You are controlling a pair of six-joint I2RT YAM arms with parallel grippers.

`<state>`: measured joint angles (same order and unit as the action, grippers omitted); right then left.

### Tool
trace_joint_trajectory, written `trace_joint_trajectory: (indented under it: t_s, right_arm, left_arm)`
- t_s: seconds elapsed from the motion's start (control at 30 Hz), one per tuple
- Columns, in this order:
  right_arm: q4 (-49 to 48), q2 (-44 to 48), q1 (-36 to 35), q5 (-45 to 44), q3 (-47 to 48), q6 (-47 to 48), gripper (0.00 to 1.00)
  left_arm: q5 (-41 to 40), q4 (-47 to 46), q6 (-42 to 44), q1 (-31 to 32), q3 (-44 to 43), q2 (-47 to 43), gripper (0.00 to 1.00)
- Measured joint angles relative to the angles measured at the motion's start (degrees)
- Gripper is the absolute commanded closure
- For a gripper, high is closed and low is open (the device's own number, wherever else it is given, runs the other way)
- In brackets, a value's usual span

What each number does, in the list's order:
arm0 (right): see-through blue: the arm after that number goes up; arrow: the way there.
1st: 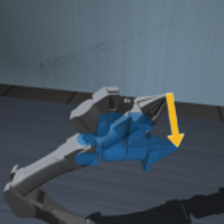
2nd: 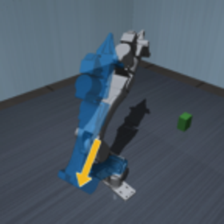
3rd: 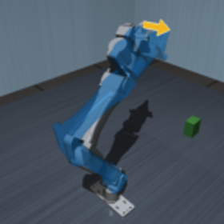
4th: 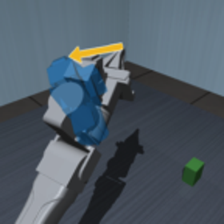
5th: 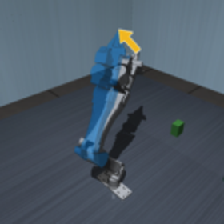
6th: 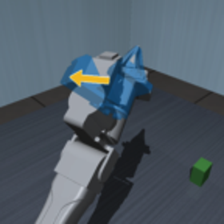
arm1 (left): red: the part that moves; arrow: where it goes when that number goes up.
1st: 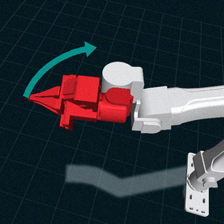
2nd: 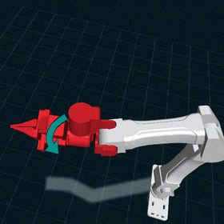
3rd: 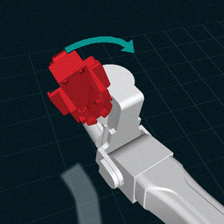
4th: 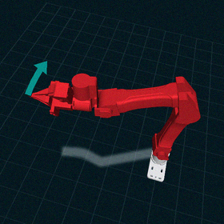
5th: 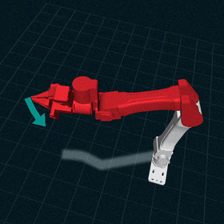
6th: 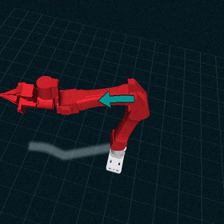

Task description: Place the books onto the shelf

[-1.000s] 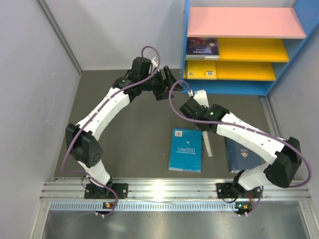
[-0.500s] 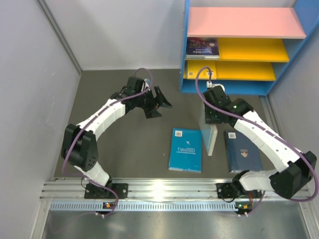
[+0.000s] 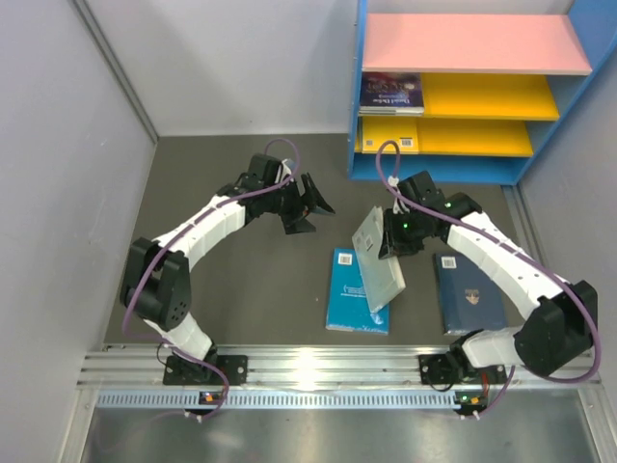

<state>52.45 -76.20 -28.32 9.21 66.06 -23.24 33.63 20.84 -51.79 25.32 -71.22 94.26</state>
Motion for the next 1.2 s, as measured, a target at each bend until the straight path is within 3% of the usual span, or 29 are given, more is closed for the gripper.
trace_joint_trajectory:
  t_s: [0.63,0.77,0.9,1.1,1.2]
  right_arm:
    - [-0.59,-9.38,0.39,14.60,3.10,2.91,1.00]
    - [1.29,-10.47,0.37,14.45,5.42,3.48,1.00]
    - [8.87,-13.86,0.61,8.68,17.38,4.20,1.00]
    - [17.51,-21.24,1.70,-1.75,54.95,5.66,1.00]
    - [17.84,-21.20,2.38,-7.15,66.88,5.42,1.00]
  left_arm:
    - [1.92,-1.05,1.46,0.00,-0.37,5.79,0.19]
    - [2.14,-0.57,1.70,0.00,-0.37,5.79,0.19]
    - [2.08,0.59,2.40,-0.02,-1.03,5.79,0.20]
    - [1.79,3.21,3.85,-0.57,-2.58,5.77,0.20]
    - [1.57,4.09,4.11,-0.76,-2.95,5.75,0.21]
